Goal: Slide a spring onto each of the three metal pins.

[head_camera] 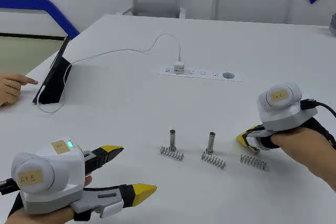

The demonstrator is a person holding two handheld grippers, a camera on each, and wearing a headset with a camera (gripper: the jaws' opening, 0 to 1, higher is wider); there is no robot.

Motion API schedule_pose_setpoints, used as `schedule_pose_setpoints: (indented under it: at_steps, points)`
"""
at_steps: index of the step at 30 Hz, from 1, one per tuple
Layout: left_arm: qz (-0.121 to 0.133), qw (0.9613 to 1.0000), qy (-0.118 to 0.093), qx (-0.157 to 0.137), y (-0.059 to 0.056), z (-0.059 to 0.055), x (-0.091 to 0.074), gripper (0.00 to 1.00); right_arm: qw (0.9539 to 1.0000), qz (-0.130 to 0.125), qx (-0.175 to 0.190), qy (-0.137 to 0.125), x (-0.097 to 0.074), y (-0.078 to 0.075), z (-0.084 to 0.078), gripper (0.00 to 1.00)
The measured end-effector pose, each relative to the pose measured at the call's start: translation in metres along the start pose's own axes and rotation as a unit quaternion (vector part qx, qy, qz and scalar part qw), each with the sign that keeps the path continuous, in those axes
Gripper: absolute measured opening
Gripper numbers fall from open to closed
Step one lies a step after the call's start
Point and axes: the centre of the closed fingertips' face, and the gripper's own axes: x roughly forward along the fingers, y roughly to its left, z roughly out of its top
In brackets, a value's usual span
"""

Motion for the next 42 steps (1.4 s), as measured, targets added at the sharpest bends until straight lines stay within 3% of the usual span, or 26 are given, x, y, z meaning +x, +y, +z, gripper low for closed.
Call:
schedule_pose_setpoints:
  at_steps: [11, 18, 28, 42]
  points:
    - [0.0, 1.0, 0.0, 0.0, -0.001, 0.001, 0.0, 0.7, 0.9996, 0.008, 0.025, 0.013, 0.002, 0.002, 0.001, 0.09]
    - [0.0, 1.0, -0.001, 0.002, -0.002, 0.002, 0.0, 0.69, 0.9996, -0.002, 0.025, 0.015, 0.001, 0.002, 0.002, 0.09]
    - [0.002, 1.0, -0.004, 0.002, -0.001, 0.005, -0.002, 0.69, 0.9996, -0.004, 0.024, -0.014, -0.025, 0.004, 0.01, 0.09]
    - [-0.006, 0.9999, -0.011, 0.009, -0.006, 0.011, 0.002, 0.69, 0.9988, -0.014, 0.024, -0.04, -0.051, 0.001, 0.008, 0.09]
